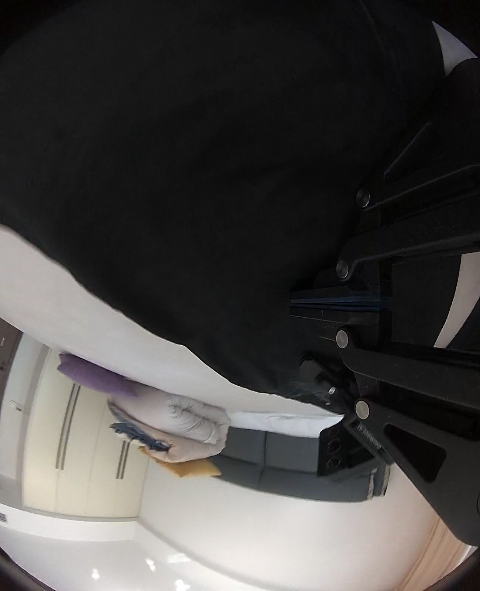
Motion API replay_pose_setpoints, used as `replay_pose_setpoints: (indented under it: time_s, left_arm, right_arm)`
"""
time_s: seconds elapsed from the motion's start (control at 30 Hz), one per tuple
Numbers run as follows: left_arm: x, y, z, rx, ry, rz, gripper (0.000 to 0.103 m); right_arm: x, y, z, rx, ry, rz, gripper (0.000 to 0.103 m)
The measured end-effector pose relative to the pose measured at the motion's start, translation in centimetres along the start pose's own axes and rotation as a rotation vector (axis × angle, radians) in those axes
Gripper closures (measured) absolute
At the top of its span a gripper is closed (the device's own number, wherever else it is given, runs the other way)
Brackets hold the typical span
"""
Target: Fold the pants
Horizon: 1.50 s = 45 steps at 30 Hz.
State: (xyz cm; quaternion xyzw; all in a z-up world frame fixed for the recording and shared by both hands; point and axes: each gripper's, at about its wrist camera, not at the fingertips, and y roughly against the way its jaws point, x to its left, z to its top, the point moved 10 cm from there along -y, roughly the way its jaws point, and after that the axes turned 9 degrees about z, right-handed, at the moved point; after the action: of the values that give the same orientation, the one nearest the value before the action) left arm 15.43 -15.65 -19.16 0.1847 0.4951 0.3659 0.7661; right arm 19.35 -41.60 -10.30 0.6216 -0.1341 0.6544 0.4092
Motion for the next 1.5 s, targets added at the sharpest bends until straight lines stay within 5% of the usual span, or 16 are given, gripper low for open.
replay_pose_setpoints:
  time_s: [0.37,0.57,0.63,0.73,0.77,0.8,1.0,1.17,1.5]
  left_arm:
    - [10.2,8.4,0.8,-0.130,0.059,0.101,0.099]
    - [13.0,12.5,1.1,-0.211,0.143,0.165,0.101]
    - [12.5,13.9,1.3,-0.234,0.124,0.174,0.100]
    - [9.7,13.8,1.8,-0.238,0.097,0.117,0.088]
    - [8.7,13.2,1.9,-0.232,0.088,0.096,0.086]
    - [7.6,12.1,2.0,-0.218,0.080,0.075,0.086]
    - [5.5,6.5,0.1,-0.086,0.085,0.055,0.086]
    - [6.4,6.2,-0.6,-0.084,0.114,0.047,0.101]
    - [5.4,5.2,-0.7,-0.089,0.101,0.065,0.101]
  right_arm:
    - [-6.2,13.4,7.8,-0.326,-0.057,-0.041,0.103]
    - [-4.9,21.2,8.9,-0.487,0.022,-0.183,0.096]
    - [-2.8,22.8,9.3,-0.506,0.074,-0.158,0.094]
    - [-0.9,22.8,7.5,-0.484,0.110,-0.133,0.069]
    - [-0.7,22.4,6.9,-0.483,0.095,-0.118,0.047]
    - [-0.9,22.1,6.4,-0.493,0.062,-0.109,0.044]
    - [-2.3,17.0,3.0,-0.422,-0.088,-0.030,0.044]
    - [-5.7,16.8,3.1,-0.456,-0.199,0.025,0.047]
    - [-7.1,18.1,3.4,-0.494,-0.240,0.044,0.047]
